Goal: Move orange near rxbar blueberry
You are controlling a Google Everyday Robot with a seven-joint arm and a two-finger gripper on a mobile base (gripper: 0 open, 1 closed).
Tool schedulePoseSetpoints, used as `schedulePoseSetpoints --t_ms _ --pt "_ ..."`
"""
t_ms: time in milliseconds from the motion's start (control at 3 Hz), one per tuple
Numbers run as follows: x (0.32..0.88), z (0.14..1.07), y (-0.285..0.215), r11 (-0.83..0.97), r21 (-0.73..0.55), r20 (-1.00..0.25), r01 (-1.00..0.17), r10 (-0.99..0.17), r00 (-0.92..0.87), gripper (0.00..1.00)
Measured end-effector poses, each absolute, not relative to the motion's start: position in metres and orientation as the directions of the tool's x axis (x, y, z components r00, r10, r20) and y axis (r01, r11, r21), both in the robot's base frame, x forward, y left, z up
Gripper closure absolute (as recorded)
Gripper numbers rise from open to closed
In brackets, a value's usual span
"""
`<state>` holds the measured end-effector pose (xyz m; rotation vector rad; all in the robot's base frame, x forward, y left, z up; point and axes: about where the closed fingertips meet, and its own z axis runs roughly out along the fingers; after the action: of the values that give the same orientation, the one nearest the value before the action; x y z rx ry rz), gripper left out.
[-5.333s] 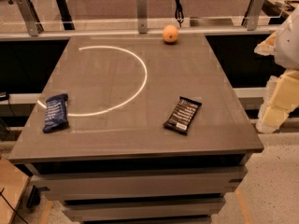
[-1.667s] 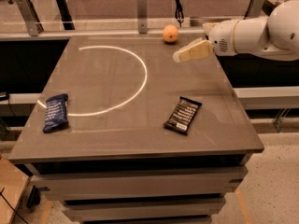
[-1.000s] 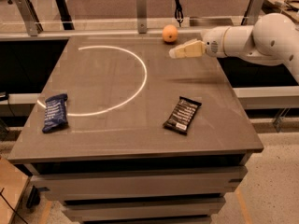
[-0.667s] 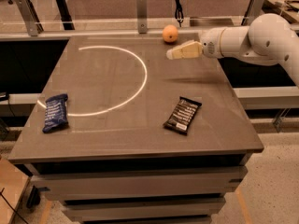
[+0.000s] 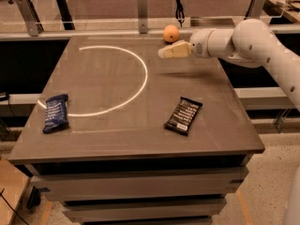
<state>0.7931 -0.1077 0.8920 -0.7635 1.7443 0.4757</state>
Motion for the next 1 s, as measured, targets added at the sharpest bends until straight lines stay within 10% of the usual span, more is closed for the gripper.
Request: schedulePoseSetpoints --t_ms 1000 --pt "0.85 0.872 -0.095 0.774 -0.083 -0.949 -0.628 -0.254 -0.187 0.0"
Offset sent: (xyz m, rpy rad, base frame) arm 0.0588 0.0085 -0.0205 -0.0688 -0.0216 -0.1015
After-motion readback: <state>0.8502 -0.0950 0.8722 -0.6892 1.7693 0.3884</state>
